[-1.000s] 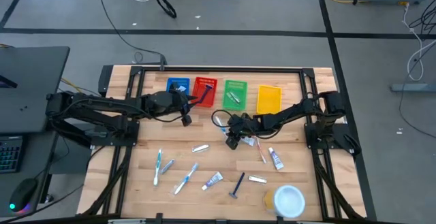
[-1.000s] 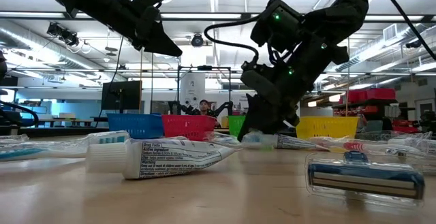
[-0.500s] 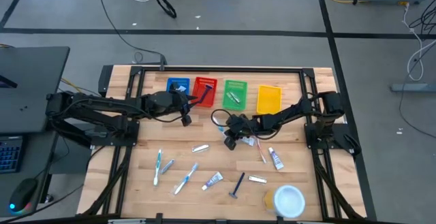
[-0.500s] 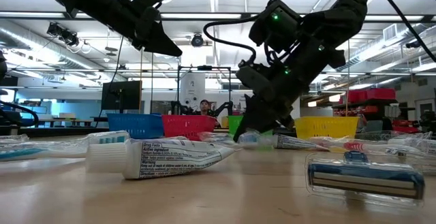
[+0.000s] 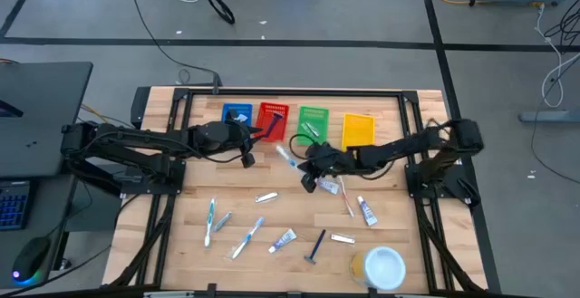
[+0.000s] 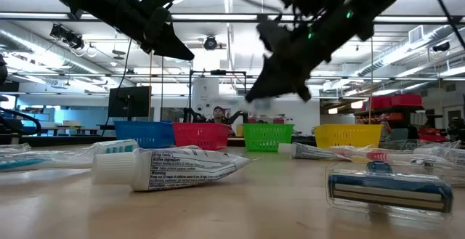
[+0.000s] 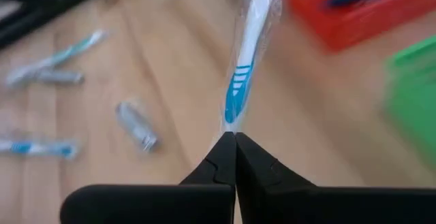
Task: Pick & Place Travel size toiletries
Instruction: Put the blue toothbrush into the yellow bin
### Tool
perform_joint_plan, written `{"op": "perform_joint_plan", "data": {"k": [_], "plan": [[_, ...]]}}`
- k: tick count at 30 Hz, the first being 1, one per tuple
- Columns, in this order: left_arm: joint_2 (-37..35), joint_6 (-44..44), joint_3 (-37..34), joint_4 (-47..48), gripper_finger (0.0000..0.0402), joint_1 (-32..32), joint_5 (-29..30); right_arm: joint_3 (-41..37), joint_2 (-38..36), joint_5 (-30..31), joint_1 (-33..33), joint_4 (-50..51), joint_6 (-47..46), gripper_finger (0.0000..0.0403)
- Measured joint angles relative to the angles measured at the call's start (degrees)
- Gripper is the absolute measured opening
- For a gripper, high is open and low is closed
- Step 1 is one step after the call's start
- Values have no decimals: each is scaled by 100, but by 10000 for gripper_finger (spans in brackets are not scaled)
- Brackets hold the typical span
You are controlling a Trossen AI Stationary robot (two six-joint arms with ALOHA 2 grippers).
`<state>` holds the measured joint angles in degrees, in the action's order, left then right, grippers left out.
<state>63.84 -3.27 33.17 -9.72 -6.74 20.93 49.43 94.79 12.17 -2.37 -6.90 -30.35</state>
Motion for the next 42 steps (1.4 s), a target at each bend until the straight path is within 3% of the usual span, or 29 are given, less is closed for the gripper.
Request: {"op": "perform_joint_plan", "data": {"k": [5, 10, 17, 20, 26, 33, 37, 42], "plan": [[0, 114, 0, 8, 94, 0, -128, 6, -1043, 1301, 2, 1430, 123, 1], [1, 117, 0, 5, 94, 2, -265, 5, -1794, 2603, 4, 2804, -416, 1], [0, 261, 0, 41, 94, 2, -262, 1, -1979, 3147, 19, 4599, -1142, 0], [0, 266, 0, 46, 94, 2, -258, -180, -1946, 3224, 84, 4888, -1183, 0], [2, 267, 0, 46, 94, 2, -256, -807, -1946, 3289, 416, 4715, -1185, 0], [1, 267, 0, 43, 94, 2, -254, -1522, -1946, 3693, 698, 3469, -543, 0], [0, 267, 0, 37, 94, 2, -251, -1762, -1946, 3688, 829, 2620, 118, 0], [0, 265, 0, 37, 94, 2, -251, -1912, -1946, 3368, 1031, 2415, 369, 0]]}}
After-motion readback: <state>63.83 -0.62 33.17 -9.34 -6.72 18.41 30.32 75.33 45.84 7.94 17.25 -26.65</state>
